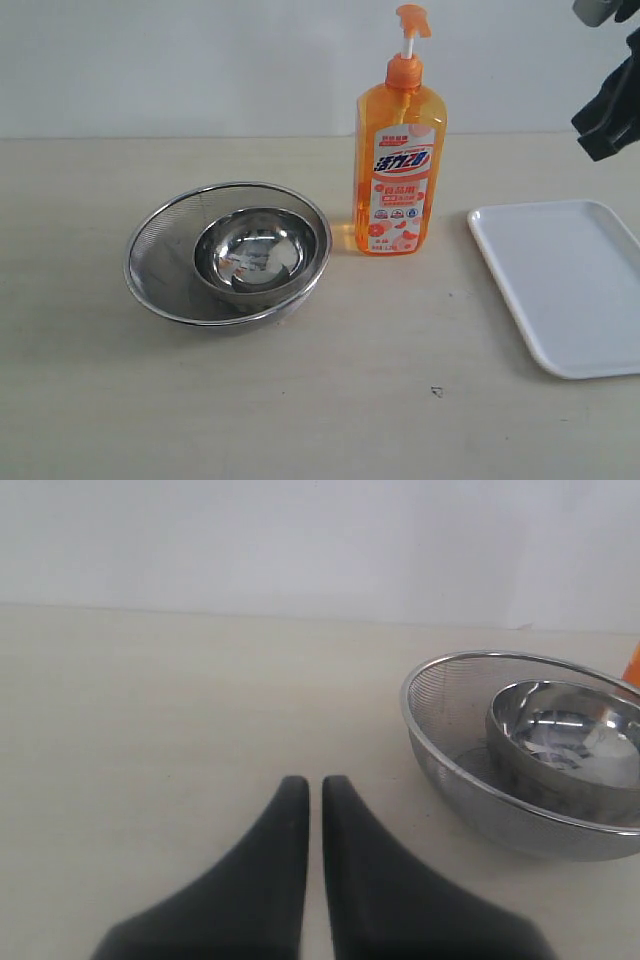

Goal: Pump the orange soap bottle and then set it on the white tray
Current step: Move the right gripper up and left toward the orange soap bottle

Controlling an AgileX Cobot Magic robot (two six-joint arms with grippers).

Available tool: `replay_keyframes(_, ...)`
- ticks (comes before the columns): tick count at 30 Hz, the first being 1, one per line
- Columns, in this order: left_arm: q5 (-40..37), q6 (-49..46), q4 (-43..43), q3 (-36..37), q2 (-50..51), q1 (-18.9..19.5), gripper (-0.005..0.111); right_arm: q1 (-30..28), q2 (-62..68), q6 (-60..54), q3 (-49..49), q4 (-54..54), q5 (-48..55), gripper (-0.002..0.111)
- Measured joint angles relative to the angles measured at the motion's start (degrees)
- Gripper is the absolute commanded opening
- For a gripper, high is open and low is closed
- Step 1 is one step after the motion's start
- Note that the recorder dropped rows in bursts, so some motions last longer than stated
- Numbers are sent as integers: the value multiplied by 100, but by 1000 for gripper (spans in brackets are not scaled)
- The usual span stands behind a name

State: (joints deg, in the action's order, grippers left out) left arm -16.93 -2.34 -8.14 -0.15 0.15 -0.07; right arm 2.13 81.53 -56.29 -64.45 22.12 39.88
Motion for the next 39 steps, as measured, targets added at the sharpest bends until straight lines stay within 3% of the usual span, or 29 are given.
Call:
replay_keyframes(7,0,0,0,0,0,0,5,-677,632,-1571,-299,1625,631,0)
replay_keyframes(17,0,0,0,0,0,0,5,-1668,1565,-4010,-335,4176,2708,0)
replay_keyframes(26,0,0,0,0,0,0,5,-1719,2496,-4946,-424,4427,2954,0)
replay_keyframes(39,0,0,0,0,0,0,5,-1740,2936,-4948,-1195,4626,2159,0)
